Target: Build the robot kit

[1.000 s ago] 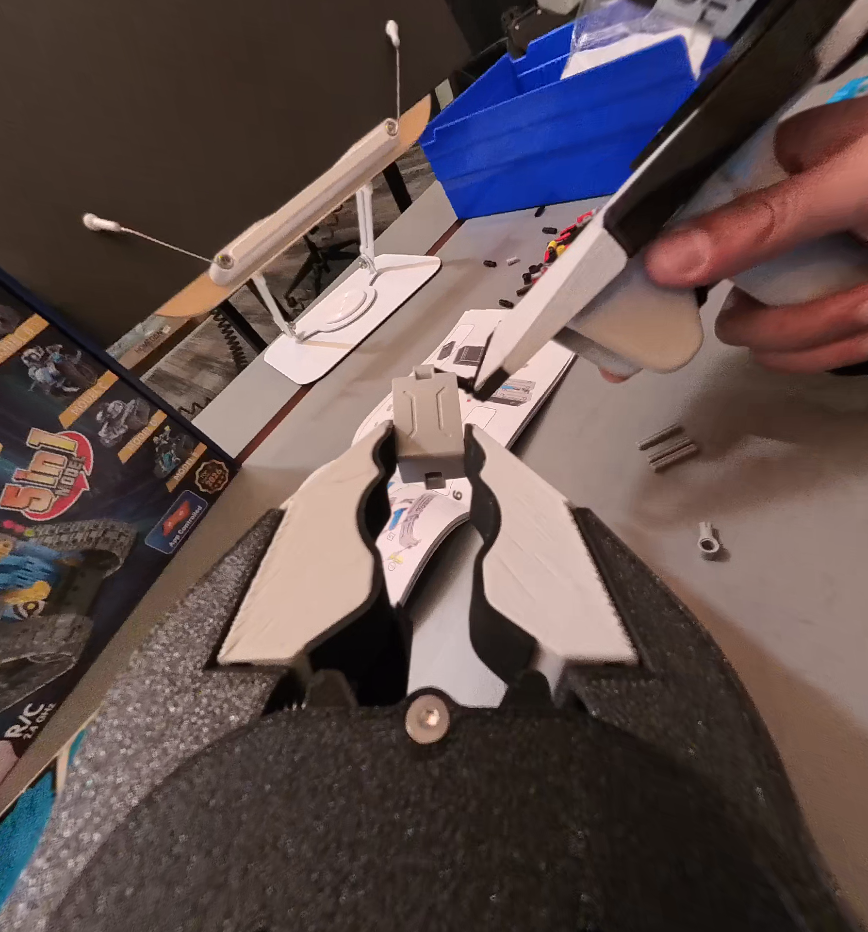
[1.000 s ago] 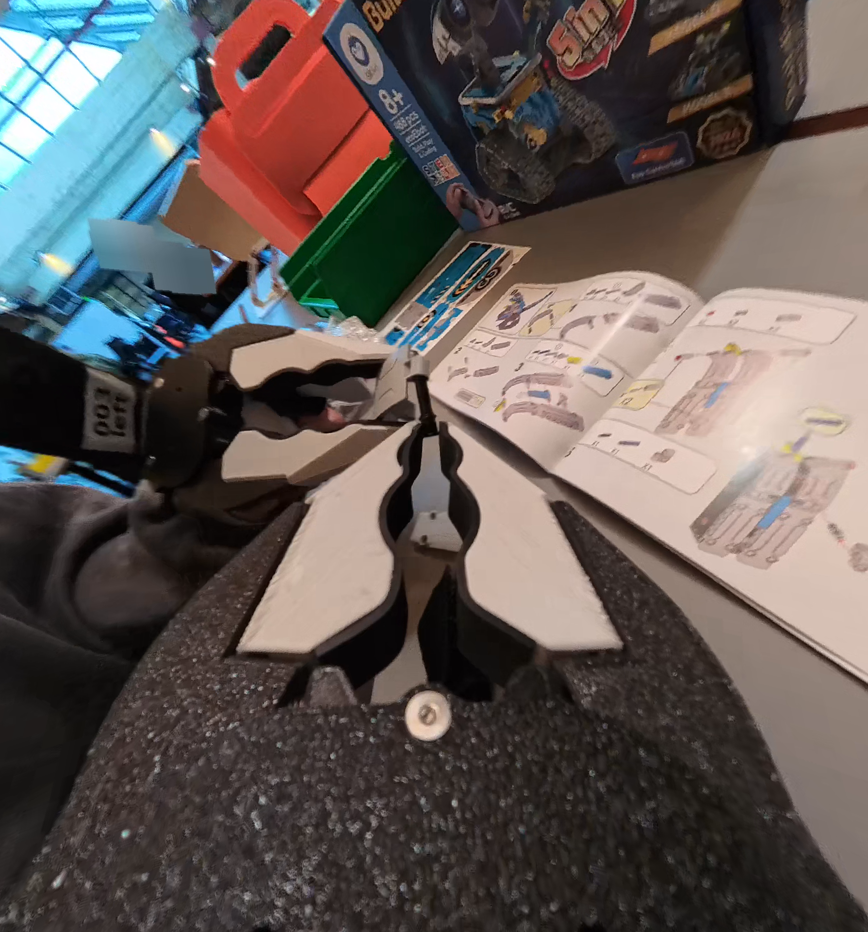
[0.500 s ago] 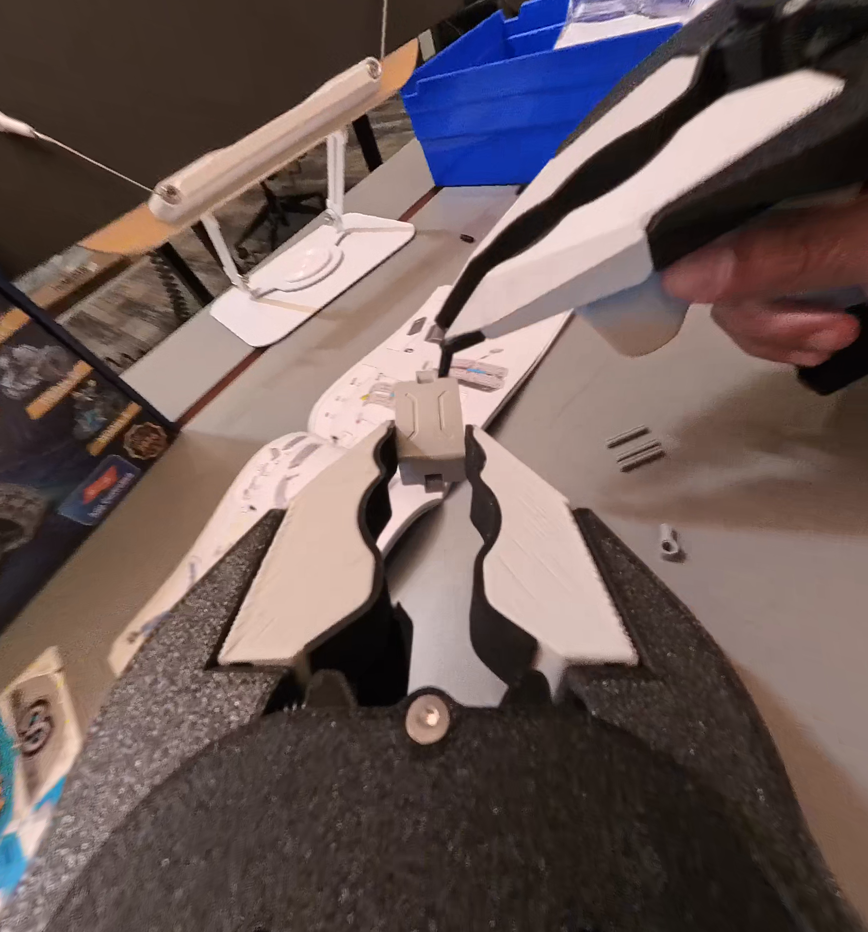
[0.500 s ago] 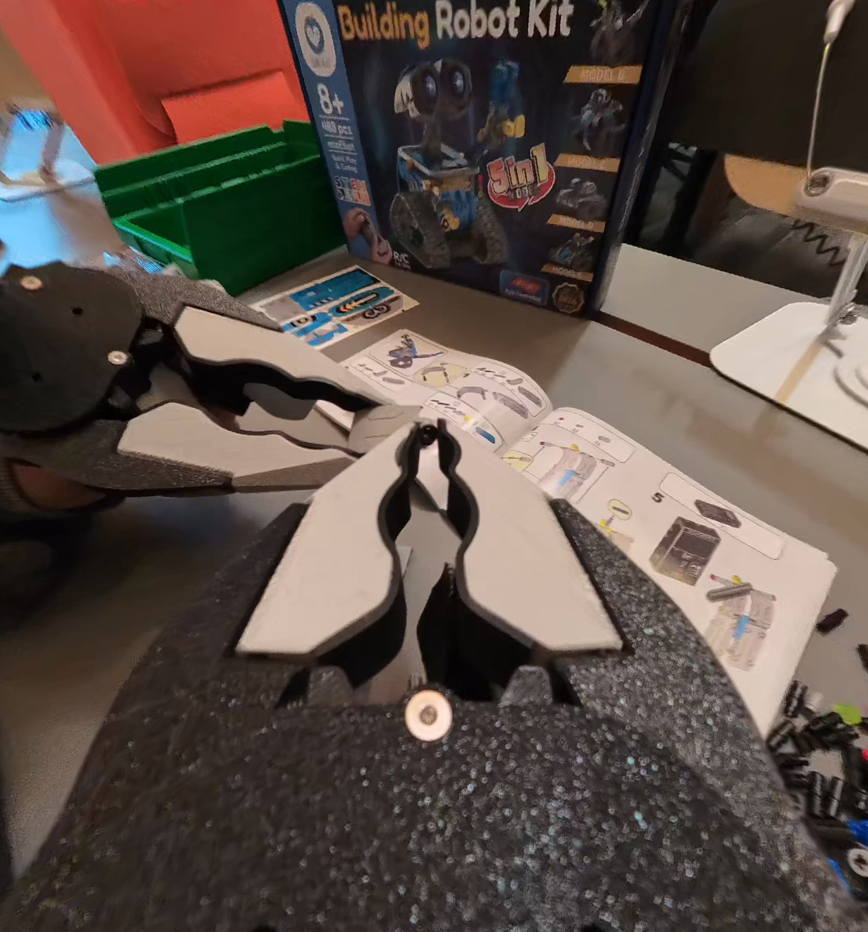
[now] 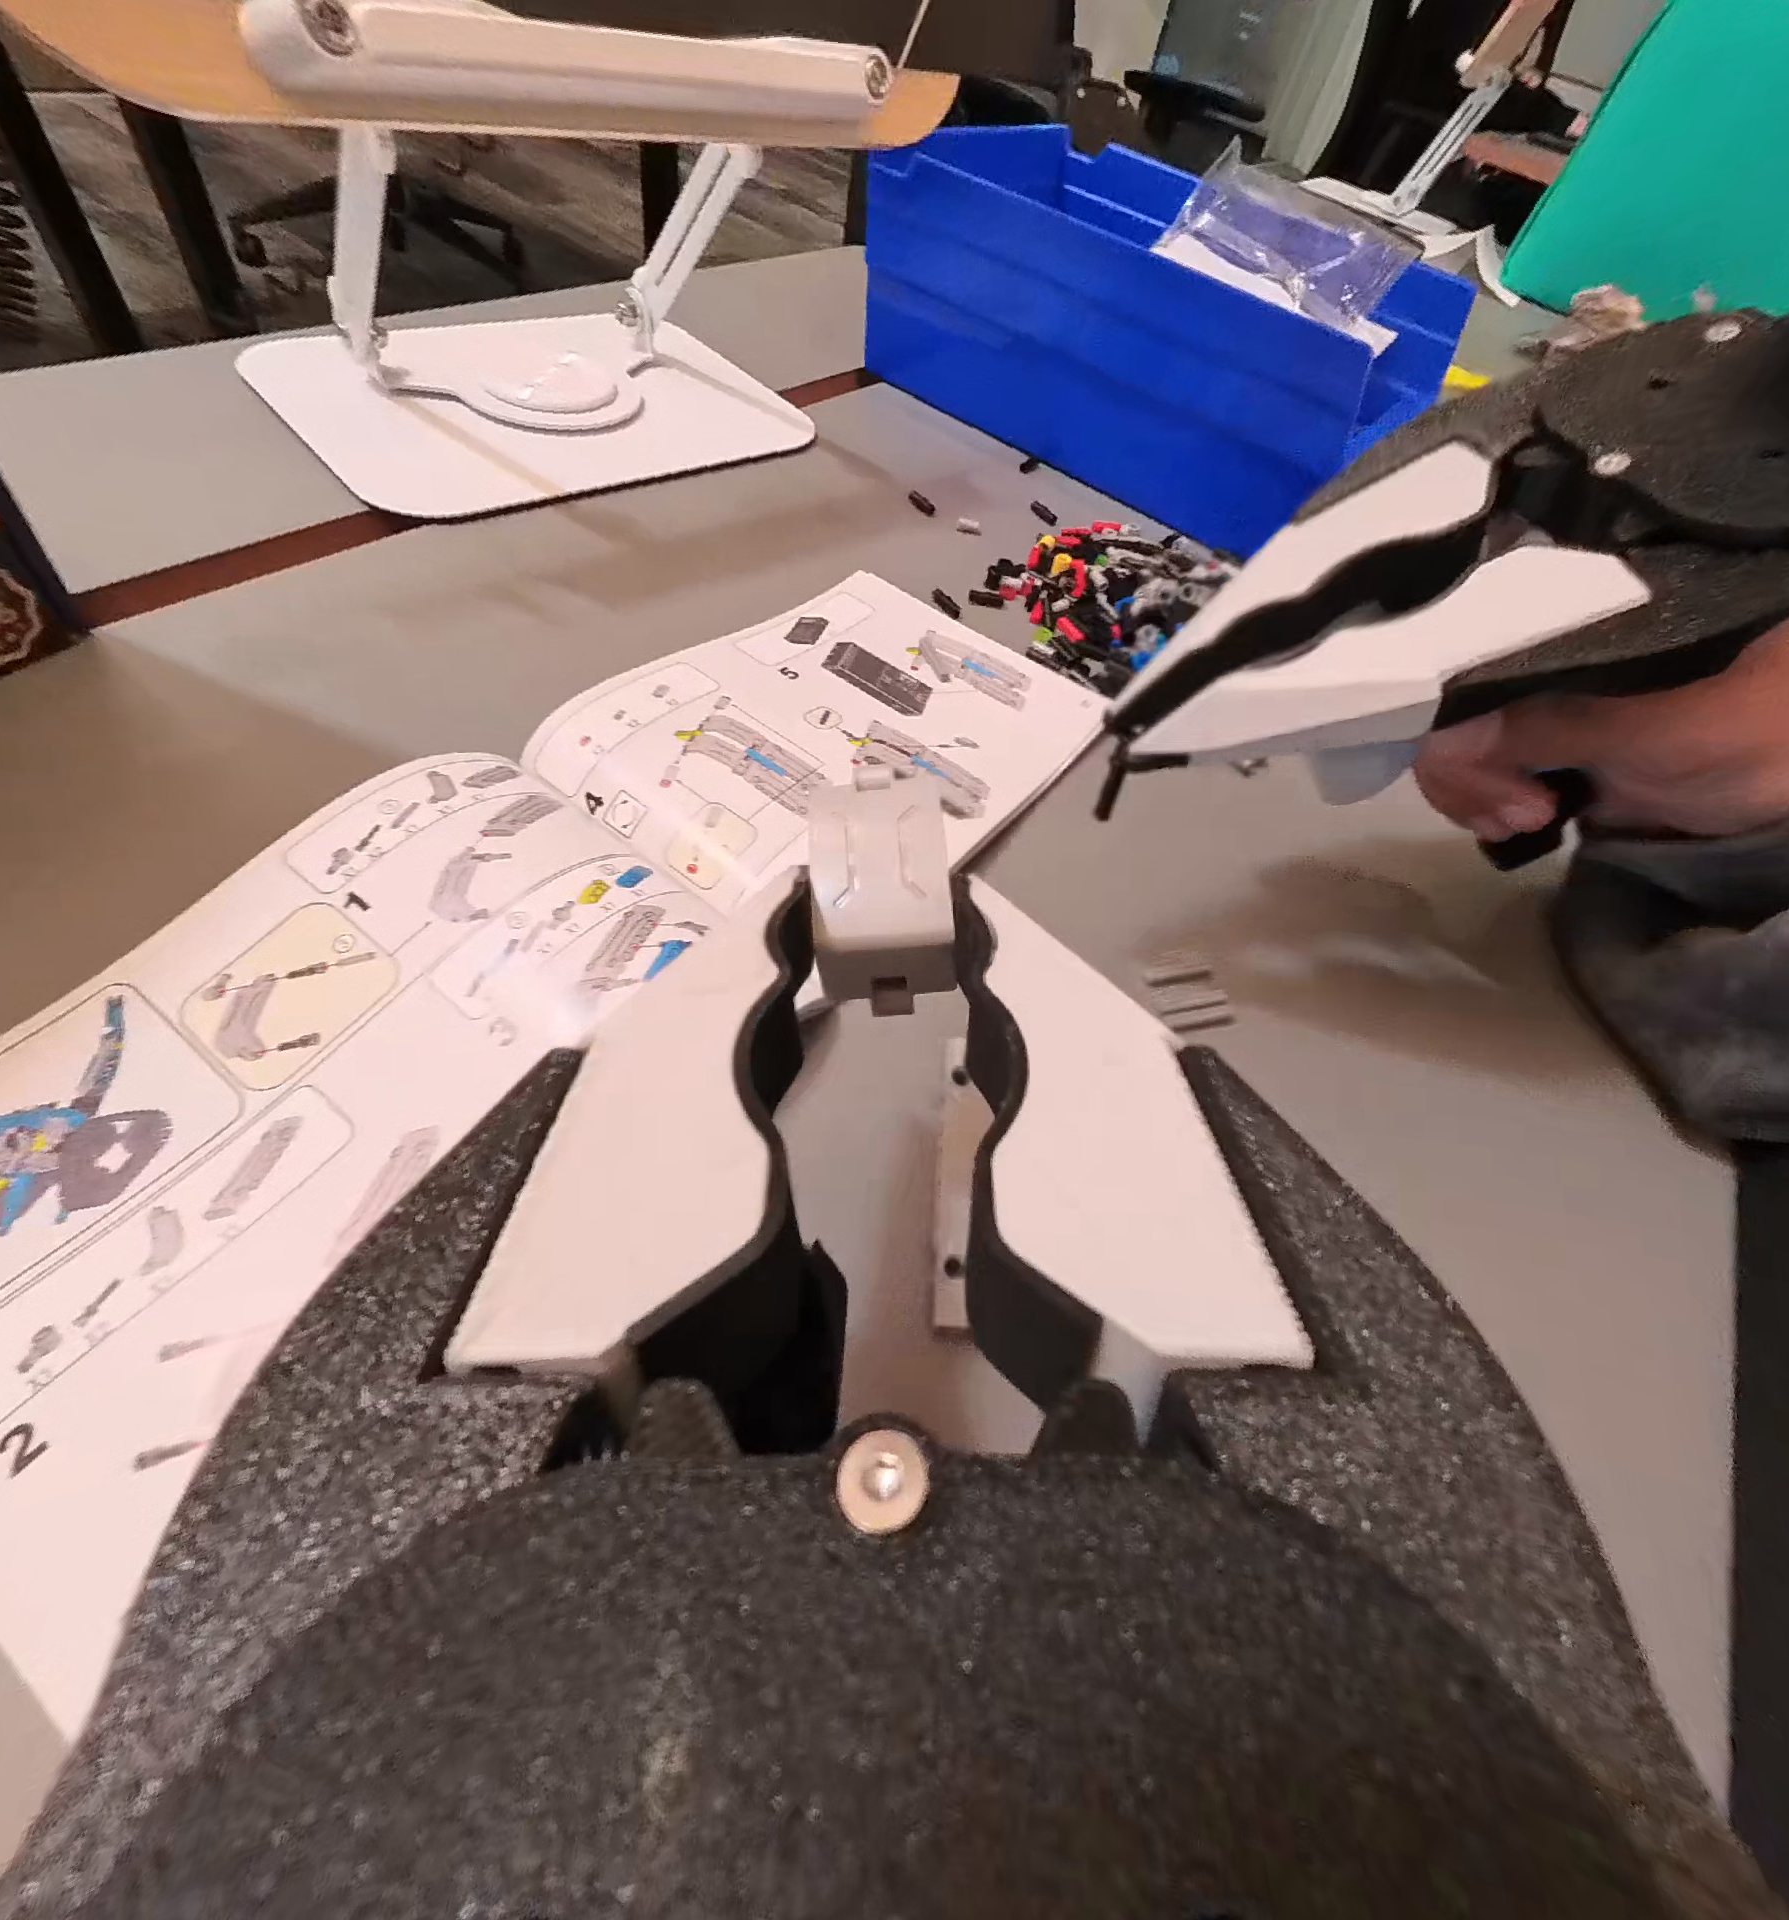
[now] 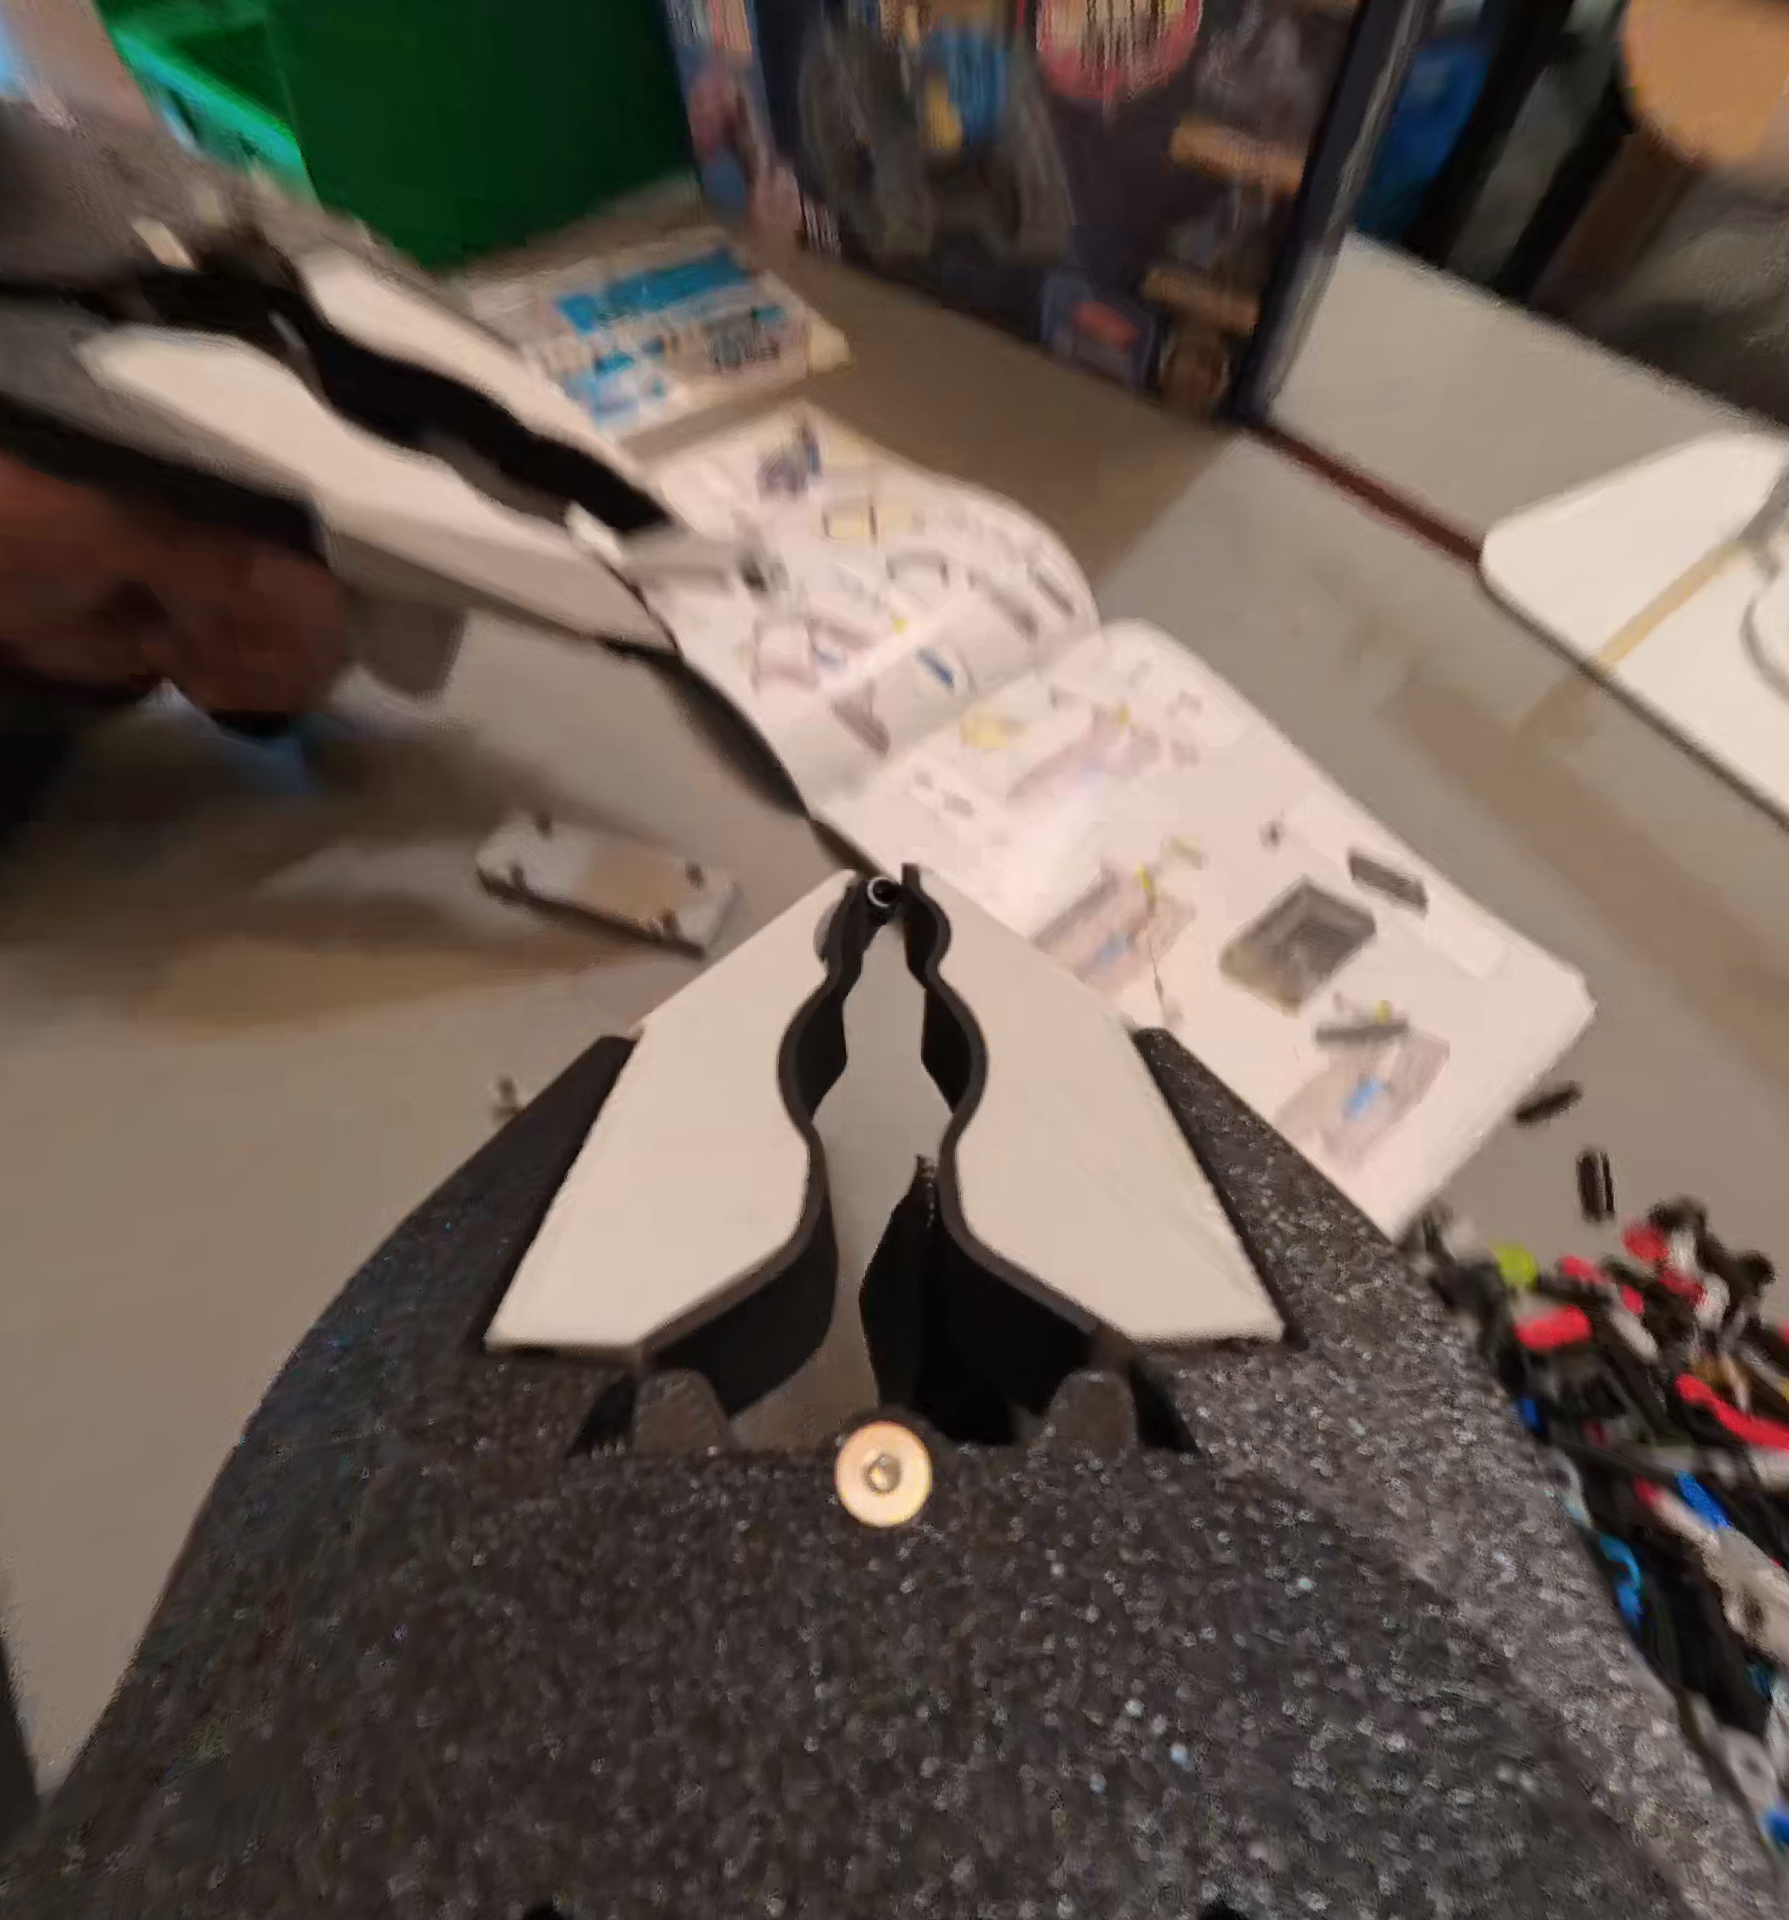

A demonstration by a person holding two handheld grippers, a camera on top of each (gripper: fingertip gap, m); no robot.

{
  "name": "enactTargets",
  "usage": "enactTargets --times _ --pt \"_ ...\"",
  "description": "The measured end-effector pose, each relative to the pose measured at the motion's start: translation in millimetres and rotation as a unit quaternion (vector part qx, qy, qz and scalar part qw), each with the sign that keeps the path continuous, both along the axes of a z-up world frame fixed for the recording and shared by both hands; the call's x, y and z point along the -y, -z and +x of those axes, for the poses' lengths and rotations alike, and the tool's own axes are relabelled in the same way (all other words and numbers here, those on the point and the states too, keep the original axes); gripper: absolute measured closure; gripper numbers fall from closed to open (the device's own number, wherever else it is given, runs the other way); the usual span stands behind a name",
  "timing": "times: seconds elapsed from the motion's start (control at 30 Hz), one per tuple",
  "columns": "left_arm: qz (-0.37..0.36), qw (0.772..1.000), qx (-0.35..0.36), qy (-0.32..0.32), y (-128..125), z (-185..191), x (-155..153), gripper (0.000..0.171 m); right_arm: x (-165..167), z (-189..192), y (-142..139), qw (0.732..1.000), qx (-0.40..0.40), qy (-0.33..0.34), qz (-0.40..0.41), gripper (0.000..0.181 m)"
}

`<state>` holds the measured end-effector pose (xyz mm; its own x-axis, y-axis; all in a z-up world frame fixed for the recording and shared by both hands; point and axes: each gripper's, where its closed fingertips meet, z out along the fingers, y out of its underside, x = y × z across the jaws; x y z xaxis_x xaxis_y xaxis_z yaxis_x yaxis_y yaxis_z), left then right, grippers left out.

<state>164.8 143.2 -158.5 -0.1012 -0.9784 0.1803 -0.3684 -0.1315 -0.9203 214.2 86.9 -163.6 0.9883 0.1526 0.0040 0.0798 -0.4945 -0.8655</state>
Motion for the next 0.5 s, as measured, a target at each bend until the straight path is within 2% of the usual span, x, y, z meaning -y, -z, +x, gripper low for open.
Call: enactTargets --times 0.1,0.5 --pt "0.007 1.0 -0.008 -0.006 3.2 -0.1 -2.4 0.146 18.9 13.3 31.0 0.997 0.018 -0.008 -0.07 0.176" --pt "0.041 0.999 -0.023 0.005 9.2 0.2 3.2 0.146 24.7 14.2 48.2 0.991 0.074 -0.023 -0.108 0.175"
